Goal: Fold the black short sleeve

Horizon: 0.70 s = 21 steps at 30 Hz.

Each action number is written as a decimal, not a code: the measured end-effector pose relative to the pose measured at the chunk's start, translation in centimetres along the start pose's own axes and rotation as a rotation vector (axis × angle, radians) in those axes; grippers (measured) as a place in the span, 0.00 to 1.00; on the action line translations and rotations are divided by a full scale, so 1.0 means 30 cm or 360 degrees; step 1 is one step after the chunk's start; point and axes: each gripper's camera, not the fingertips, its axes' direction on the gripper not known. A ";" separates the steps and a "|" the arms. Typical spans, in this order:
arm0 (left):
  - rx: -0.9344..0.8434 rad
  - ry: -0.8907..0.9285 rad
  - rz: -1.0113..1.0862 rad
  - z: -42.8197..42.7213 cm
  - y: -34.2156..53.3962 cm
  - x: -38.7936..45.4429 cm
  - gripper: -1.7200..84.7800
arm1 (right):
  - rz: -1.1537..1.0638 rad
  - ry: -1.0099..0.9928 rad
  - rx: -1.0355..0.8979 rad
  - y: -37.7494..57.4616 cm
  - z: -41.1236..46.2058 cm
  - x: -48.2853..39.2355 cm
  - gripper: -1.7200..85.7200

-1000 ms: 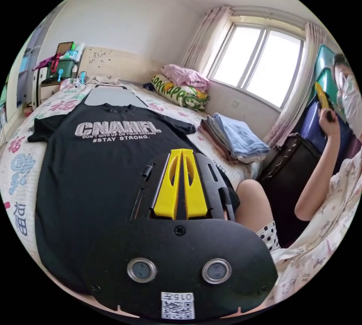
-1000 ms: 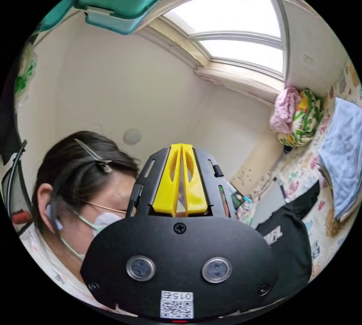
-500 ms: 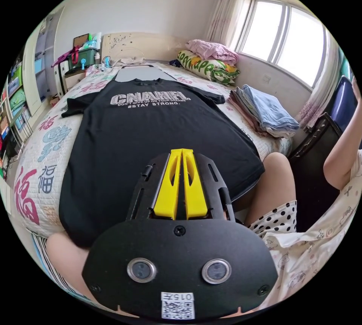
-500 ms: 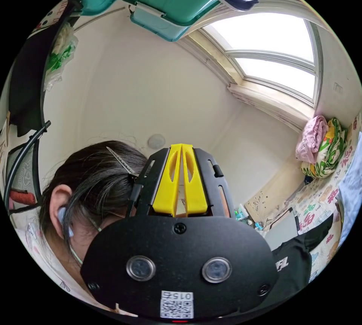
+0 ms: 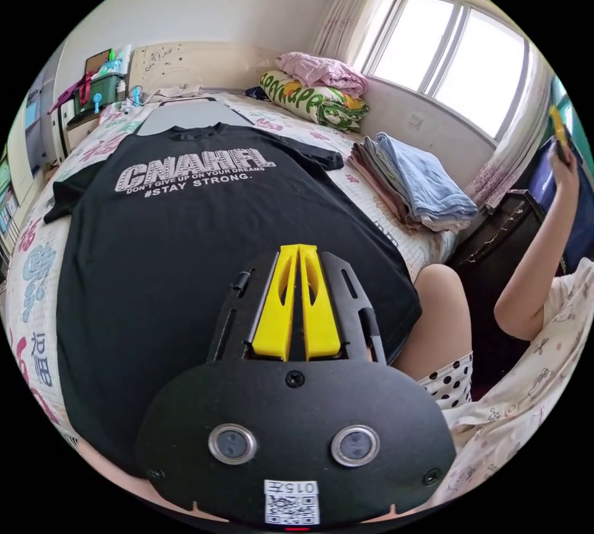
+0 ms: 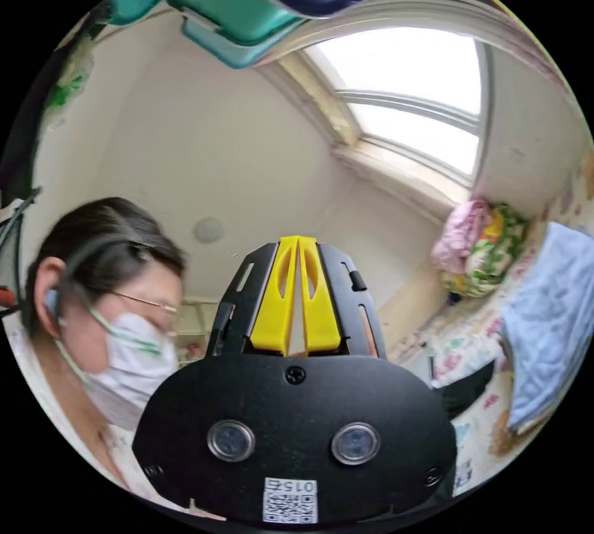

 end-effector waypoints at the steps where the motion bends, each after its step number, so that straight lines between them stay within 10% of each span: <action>1: -0.0027 0.0010 0.0005 0.054 -0.027 -0.002 0.01 | 0.0073 0.0200 -0.0038 0.038 0.074 0.141 0.01; 7: -0.0105 0.0067 0.0124 0.286 -0.257 0.025 0.01 | 0.0486 0.0745 -0.0819 0.355 0.564 0.889 0.02; 13: -0.0124 0.0135 0.0332 0.613 -0.690 0.121 0.01 | 0.0126 0.1059 -0.1612 0.621 0.972 1.210 0.09; 21: -0.0109 0.0621 0.0204 1.289 -1.259 0.256 0.12 | 0.0113 0.1094 -0.1769 0.758 1.190 1.438 0.12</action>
